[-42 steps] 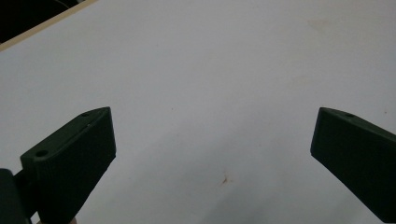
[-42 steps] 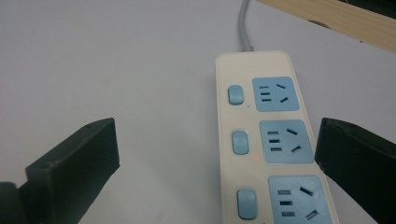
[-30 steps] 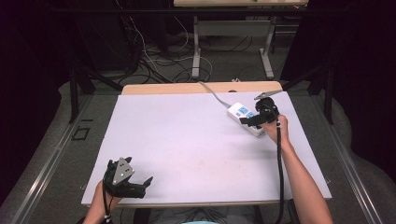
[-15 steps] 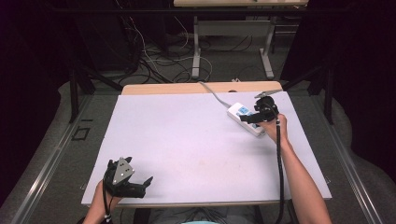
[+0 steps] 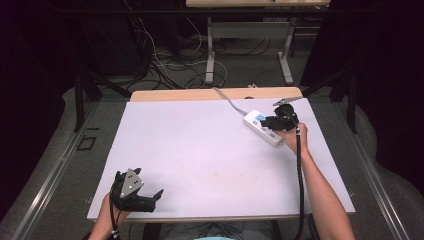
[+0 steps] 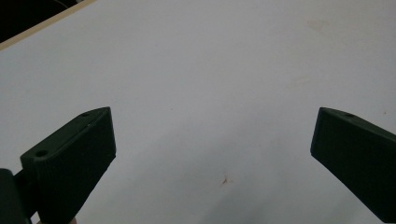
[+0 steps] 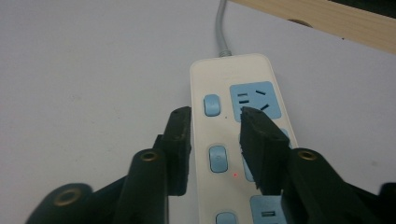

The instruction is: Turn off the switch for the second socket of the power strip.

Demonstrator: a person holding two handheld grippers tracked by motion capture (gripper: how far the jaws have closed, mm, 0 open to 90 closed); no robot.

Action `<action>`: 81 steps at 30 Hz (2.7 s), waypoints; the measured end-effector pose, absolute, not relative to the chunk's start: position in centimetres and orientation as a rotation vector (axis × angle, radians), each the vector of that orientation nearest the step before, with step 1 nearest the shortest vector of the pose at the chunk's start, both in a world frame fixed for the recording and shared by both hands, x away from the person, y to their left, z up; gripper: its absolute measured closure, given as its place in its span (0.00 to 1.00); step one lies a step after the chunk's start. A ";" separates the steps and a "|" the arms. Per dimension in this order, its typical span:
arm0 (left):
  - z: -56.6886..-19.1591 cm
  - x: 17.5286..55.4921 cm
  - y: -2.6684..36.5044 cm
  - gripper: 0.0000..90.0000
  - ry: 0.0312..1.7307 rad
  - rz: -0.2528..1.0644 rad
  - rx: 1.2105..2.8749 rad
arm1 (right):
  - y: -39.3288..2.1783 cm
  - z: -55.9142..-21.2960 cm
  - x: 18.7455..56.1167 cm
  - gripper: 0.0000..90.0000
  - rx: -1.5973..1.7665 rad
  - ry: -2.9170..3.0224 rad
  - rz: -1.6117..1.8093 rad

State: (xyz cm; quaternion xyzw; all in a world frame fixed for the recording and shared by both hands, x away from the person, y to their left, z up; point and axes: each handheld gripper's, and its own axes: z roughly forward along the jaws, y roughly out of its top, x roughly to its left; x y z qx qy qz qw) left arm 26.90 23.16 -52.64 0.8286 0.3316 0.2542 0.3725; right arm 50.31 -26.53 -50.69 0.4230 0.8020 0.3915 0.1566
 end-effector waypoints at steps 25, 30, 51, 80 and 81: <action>-52.6 26.9 23.2 0.00 0.845 0.660 2.132 | -25.6 -51.4 50.3 1.00 1.186 2.286 0.999; -52.6 26.9 23.2 0.00 0.845 0.660 2.133 | -25.5 -51.7 50.4 1.00 1.187 2.290 0.981; -52.6 26.9 23.2 0.00 0.843 0.660 2.132 | -25.2 -52.3 50.5 1.00 1.169 2.311 0.942; -52.7 26.8 23.0 0.00 0.841 0.655 2.134 | -25.0 -52.8 50.6 1.00 1.185 2.307 0.937; -52.7 26.8 23.0 0.00 0.840 0.655 2.134 | -25.0 -52.8 50.6 1.00 1.188 2.311 0.921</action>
